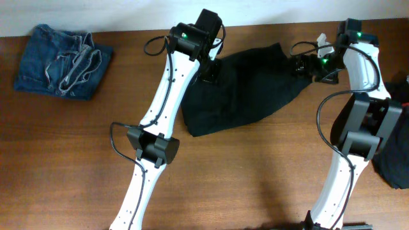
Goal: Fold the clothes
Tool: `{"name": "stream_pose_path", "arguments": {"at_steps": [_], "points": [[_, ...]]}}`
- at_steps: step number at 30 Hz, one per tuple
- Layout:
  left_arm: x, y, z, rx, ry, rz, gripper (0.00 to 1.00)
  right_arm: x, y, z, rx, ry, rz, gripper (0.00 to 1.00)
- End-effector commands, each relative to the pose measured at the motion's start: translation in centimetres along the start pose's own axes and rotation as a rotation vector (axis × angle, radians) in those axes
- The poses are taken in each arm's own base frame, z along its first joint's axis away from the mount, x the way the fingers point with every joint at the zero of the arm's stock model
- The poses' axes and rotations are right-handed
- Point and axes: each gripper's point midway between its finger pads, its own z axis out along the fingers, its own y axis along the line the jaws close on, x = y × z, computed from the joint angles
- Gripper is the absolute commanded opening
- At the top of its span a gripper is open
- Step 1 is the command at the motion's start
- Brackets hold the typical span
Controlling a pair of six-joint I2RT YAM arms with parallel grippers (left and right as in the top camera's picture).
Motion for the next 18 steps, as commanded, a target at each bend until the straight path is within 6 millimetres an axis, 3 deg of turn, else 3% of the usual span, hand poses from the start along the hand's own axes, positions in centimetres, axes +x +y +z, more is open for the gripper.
{"name": "stream_pose_path", "arguments": {"at_steps": [1, 14, 18], "points": [[-0.4, 1.0, -1.0, -0.046, -0.027, 0.004, 0.99, -0.6, 0.2, 0.4, -0.04, -0.024, -0.022, 0.99], [-0.3, 1.0, -0.7, -0.047, -0.022, 0.004, 0.99, -2.3, -1.7, 3.9, -0.012, -0.078, -0.056, 0.99], [-0.3, 1.0, -0.7, -0.047, -0.021, 0.004, 0.99, -2.0, -1.9, 4.8, -0.012, -0.064, -0.06, 0.99]]}}
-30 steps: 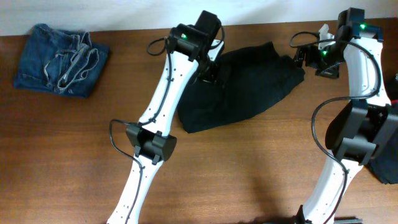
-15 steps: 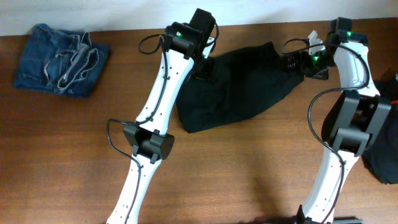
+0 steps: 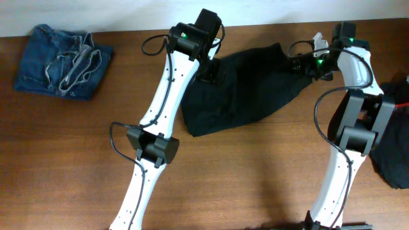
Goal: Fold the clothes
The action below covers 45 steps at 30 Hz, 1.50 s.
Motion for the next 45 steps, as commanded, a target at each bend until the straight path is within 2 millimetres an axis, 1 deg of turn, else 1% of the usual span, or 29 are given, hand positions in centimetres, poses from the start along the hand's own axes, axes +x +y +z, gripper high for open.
{"name": "stream_pose_path", "arguments": {"at_steps": [1, 4, 6, 9, 12, 14, 16, 22, 25, 28, 30, 31, 32, 33, 34, 35, 42, 45], "points": [[-0.2, 0.4, -0.6, -0.013, -0.017, 0.005, 0.99, 0.8, -0.6, 1.1, 0.0, 0.027, -0.004, 0.99], [-0.2, 0.4, -0.6, -0.013, -0.017, 0.005, 0.99, 1.7, -1.3, 1.4, 0.038, 0.06, 0.011, 0.99], [-0.2, 0.4, -0.6, -0.013, -0.017, 0.005, 0.99, 2.3, -1.8, 1.3, 0.068, 0.085, 0.018, 0.93], [-0.2, 0.4, -0.6, -0.013, -0.017, 0.005, 0.99, 3.5, -2.2, 1.2, 0.095, 0.133, 0.031, 0.8], [-0.3, 0.4, -0.6, -0.014, -0.018, 0.005, 0.99, 4.3, -2.0, 1.1, 0.089, 0.168, 0.044, 0.62], [-0.3, 0.4, -0.6, -0.014, -0.02, 0.005, 0.99, 5.0, -1.9, 0.9, 0.089, 0.194, 0.061, 0.36], [-0.3, 0.4, -0.6, -0.014, -0.021, 0.005, 0.99, 5.7, -1.8, 0.8, 0.086, 0.223, 0.076, 0.29], [-0.4, 1.1, -0.6, -0.051, -0.024, 0.005, 0.99, 7.5, -1.3, 0.3, 0.093, 0.294, 0.218, 0.26], [-0.4, 1.1, -0.7, -0.054, -0.024, 0.004, 0.99, 8.8, -1.0, -0.1, 0.105, 0.345, 0.311, 0.24], [-0.4, 1.1, -0.7, -0.054, -0.024, 0.004, 0.99, 9.9, -1.4, -0.6, 0.158, 0.387, 0.392, 0.25], [-0.4, 1.1, -0.7, -0.054, -0.024, 0.004, 0.99, 10.1, -1.5, -0.7, 0.169, 0.393, 0.395, 0.32], [-0.4, 1.1, -0.7, -0.054, -0.024, 0.004, 0.99, 10.1, -1.6, -0.7, 0.171, 0.393, 0.394, 0.38], [-0.4, 1.1, -0.7, -0.054, -0.024, 0.004, 0.99, 10.0, -1.7, -0.7, 0.176, 0.392, 0.392, 0.52], [-0.4, 1.1, -0.7, -0.054, -0.024, 0.004, 0.99, 9.9, -1.9, -0.7, 0.181, 0.386, 0.388, 0.69], [-0.4, 1.1, -0.7, -0.054, -0.025, 0.004, 0.99, 9.8, -1.9, -0.6, 0.179, 0.38, 0.375, 0.96], [-0.4, 1.1, -0.7, -0.054, -0.025, 0.004, 0.99, 9.6, -2.0, -0.6, 0.176, 0.374, 0.36, 0.99], [-0.4, 1.1, -0.6, -0.054, -0.024, 0.005, 0.99, 8.8, -2.2, -0.3, 0.148, 0.348, 0.19, 0.99], [-0.3, 1.1, -0.4, -0.054, -0.019, 0.004, 0.99, 8.6, -2.2, -0.2, 0.12, 0.347, 0.063, 0.99]]}}
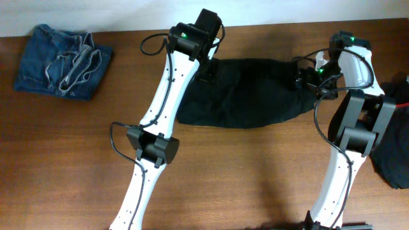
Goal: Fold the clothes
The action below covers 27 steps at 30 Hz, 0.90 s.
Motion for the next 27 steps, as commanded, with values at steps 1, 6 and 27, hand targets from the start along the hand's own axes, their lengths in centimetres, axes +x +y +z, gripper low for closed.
{"name": "stream_pose_path", "arguments": {"at_steps": [1, 6, 27], "points": [[-0.2, 0.4, -0.1, -0.011, -0.008, 0.004, 0.99, 0.2, -1.2, 1.9, 0.02, 0.029, -0.2, 0.99], [0.4, 0.4, 2.0, -0.015, 0.036, 0.005, 0.99, 0.1, 0.3, 2.0, -0.077, 0.008, -0.345, 0.99], [1.3, -0.4, 4.8, 0.029, 0.099, 0.001, 0.99, 1.8, 2.0, 4.6, -0.206, 0.043, -0.221, 0.04]]}}
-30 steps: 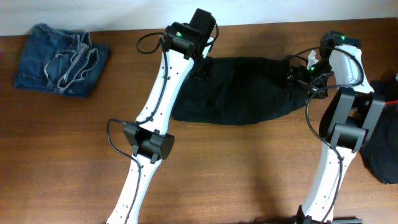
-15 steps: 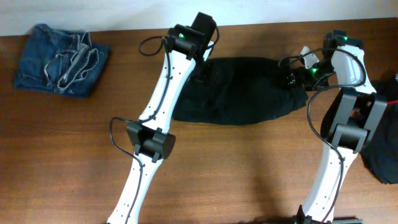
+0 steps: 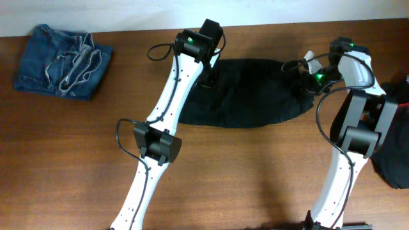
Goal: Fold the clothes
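Observation:
A black garment (image 3: 252,96) lies spread flat across the far middle of the table in the overhead view. My left gripper (image 3: 209,78) is low over the garment's upper left corner. The wrist hides its fingers, so I cannot tell whether they are open or shut. My right gripper (image 3: 300,76) is at the garment's right end, where the cloth bunches a little. A white tag (image 3: 309,58) shows just beside it. Its fingers are dark against the black cloth and cannot be read.
Folded blue jeans (image 3: 62,61) lie at the far left corner. A dark pile of clothes (image 3: 393,163) sits at the right edge, with something red (image 3: 402,96) above it. The table's far edge meets a white wall just behind both grippers.
The left arm has shifted slightly to the right, still at the garment's upper left corner. The right gripper has moved a little up and left, and the white tag shows again. The garment stays flat.
At first both grippers were at the garment's far corners and the cloth hung bunched and slanted between them. Then the right gripper was a little farther back. Later the garment lay stretched out flat between the arms, and it still lies so now.

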Tool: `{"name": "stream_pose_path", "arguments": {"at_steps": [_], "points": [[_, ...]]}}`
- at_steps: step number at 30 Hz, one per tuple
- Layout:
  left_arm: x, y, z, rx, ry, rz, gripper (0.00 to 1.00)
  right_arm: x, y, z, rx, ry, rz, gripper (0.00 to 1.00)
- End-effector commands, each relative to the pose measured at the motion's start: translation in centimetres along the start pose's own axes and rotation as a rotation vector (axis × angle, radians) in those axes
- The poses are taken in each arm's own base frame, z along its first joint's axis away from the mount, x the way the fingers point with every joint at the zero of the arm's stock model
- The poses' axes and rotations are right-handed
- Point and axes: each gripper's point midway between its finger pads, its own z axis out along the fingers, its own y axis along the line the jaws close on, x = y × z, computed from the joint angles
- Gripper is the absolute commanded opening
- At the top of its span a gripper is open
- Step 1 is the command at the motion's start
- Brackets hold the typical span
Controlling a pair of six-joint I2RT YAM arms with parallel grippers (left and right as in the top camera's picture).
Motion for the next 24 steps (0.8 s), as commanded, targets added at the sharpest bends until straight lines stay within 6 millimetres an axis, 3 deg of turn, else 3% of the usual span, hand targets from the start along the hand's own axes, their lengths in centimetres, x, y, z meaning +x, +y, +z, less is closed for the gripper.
{"name": "stream_pose_path", "arguments": {"at_steps": [1, 6, 9, 14, 24], "points": [[-0.1, 0.1, -0.1, 0.007, -0.004, 0.002, 0.99, 1.8, -1.3, 2.9, 0.001, 0.074, 0.118, 0.04], [-0.2, 0.7, -0.1, -0.022, -0.007, 0.006, 0.99, 1.3, -2.9, 0.8, 0.012, 0.039, 0.22, 0.04], [-0.2, 1.4, -0.1, -0.022, -0.007, -0.007, 0.99, 0.7, -3.8, -1.8, 0.018, 0.008, 0.27, 0.04], [-0.3, 2.7, -0.1, -0.022, -0.008, -0.034, 0.99, -0.3, -3.2, -5.7, 0.028, -0.023, 0.273, 0.04], [-0.3, 2.7, -0.1, 0.016, -0.005, -0.045, 0.99, -1.5, -2.4, -9.6, 0.077, -0.07, 0.311, 0.04]]}}
